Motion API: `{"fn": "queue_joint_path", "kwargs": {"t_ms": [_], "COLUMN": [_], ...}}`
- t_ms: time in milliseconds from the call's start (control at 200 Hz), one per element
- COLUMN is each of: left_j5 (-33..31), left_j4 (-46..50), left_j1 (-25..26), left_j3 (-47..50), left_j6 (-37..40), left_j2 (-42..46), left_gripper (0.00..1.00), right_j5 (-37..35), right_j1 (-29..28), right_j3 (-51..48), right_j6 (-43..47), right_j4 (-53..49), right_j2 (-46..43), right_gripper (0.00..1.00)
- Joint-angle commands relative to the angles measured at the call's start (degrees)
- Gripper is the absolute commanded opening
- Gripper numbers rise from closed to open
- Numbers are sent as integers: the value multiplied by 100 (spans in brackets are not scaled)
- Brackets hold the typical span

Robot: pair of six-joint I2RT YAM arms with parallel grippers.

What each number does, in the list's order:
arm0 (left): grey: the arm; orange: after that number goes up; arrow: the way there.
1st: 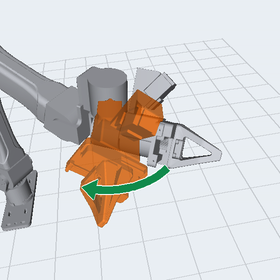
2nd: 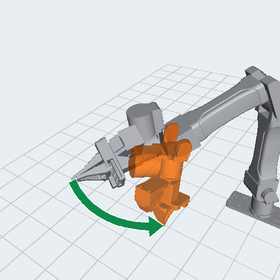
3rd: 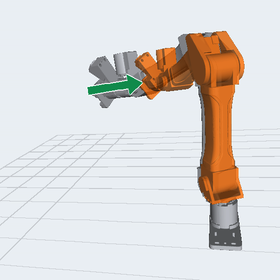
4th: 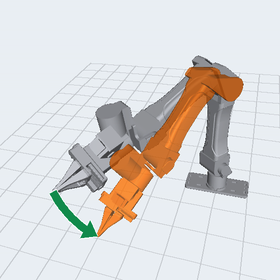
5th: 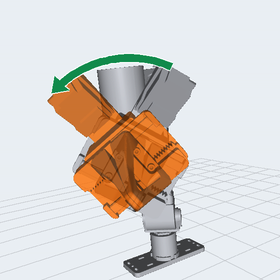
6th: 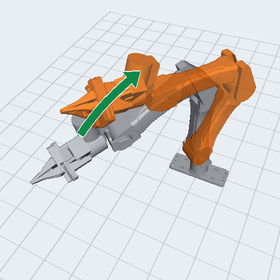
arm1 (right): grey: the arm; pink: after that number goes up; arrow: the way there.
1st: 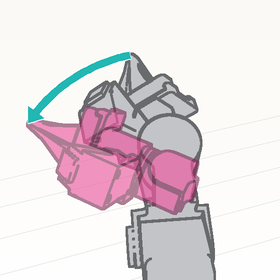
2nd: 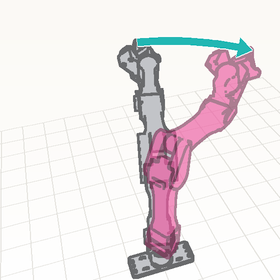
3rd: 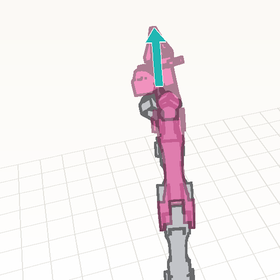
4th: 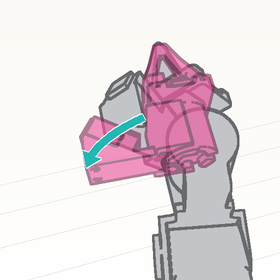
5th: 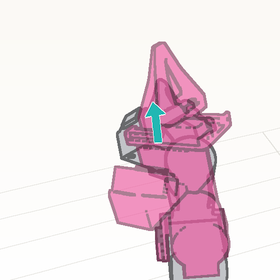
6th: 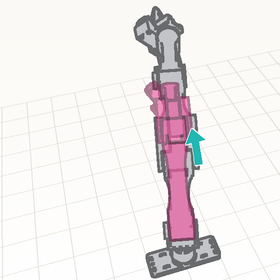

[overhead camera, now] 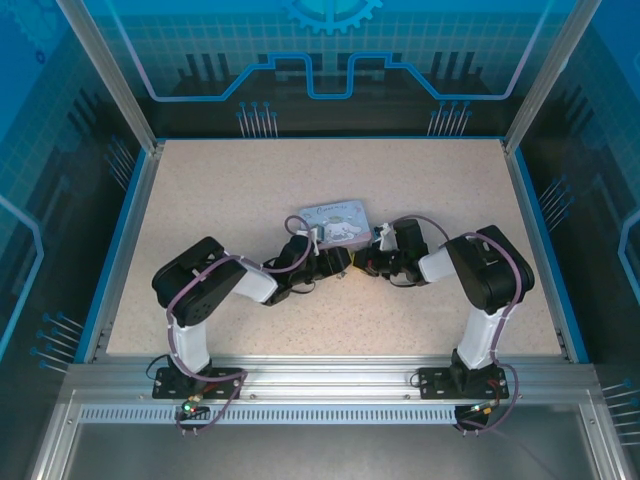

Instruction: Unlock the padlock with the key

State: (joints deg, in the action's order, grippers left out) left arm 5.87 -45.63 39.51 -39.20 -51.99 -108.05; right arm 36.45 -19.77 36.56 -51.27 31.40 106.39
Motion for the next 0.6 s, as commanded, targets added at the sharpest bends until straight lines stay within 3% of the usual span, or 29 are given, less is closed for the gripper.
{"fn": "queue_joint_path", "kwargs": {"t_ms": [0,345,595], "left_j5": [-49,-24,-4], "left_j4": [742,871,937], "left_j1": [23,62,71], "left_j3": [-57,-169,-292], "left_j6": [344,491,487], "left_j2": [-312,-473,-575], "left_gripper": [52,39,24], "right_j5": [-1,20,20], "right_j1": [-6,-18,-21], "right_j3": [114,212,225], "right_j6": [-58,-140,-182], "right_j4": [-72,-19,-7], "right_j2": [183,255,239], "right_gripper": [7,7,7]}}
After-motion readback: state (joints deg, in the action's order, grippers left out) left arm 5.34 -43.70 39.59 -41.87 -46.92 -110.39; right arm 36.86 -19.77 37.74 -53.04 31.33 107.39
